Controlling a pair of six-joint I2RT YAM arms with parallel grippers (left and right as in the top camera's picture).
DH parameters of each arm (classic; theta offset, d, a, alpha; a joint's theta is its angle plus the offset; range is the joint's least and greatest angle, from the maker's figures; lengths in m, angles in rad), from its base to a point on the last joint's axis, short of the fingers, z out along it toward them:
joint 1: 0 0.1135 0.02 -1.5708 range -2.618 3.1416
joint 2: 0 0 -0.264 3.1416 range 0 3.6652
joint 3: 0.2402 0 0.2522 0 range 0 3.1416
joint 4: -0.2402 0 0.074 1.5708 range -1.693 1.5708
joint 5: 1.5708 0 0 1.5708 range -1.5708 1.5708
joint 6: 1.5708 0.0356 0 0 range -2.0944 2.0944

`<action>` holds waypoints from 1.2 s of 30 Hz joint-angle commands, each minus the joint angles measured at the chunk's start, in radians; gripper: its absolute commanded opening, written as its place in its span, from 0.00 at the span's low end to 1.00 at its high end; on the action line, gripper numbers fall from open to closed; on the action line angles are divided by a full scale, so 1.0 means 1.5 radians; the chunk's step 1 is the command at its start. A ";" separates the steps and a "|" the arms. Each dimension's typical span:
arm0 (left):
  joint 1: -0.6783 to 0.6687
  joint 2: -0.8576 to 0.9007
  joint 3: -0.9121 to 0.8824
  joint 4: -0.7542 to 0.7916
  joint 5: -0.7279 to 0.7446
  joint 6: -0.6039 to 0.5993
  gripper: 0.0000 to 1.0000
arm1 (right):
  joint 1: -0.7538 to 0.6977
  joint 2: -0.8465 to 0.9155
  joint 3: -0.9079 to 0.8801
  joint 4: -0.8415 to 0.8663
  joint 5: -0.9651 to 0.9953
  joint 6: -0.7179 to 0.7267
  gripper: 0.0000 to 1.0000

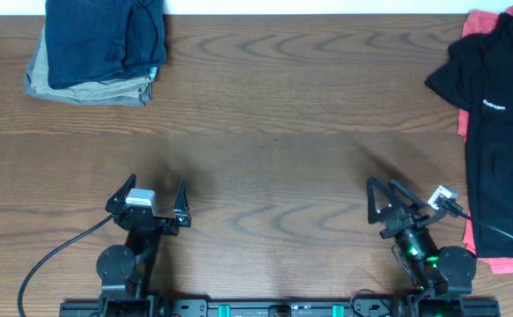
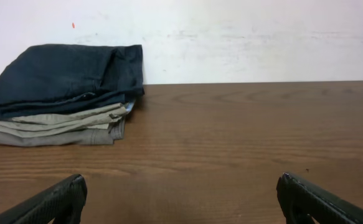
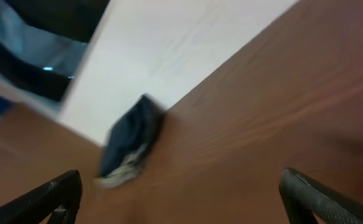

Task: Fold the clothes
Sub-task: 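Reach the right gripper to the black t-shirt on the right and grasp it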

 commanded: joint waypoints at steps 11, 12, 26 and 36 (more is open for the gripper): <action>0.003 -0.004 -0.011 -0.022 0.009 0.004 0.98 | -0.003 0.001 0.021 0.123 -0.104 -0.115 0.99; 0.003 -0.004 -0.011 -0.022 0.009 0.004 0.98 | -0.003 0.003 0.031 0.123 -0.093 -0.128 0.99; 0.003 -0.004 -0.011 -0.022 0.009 0.004 0.98 | -0.003 0.380 0.375 -0.060 0.071 -0.361 0.99; 0.003 -0.004 -0.011 -0.022 0.009 0.004 0.98 | -0.048 0.802 0.768 -0.308 0.250 -0.472 0.99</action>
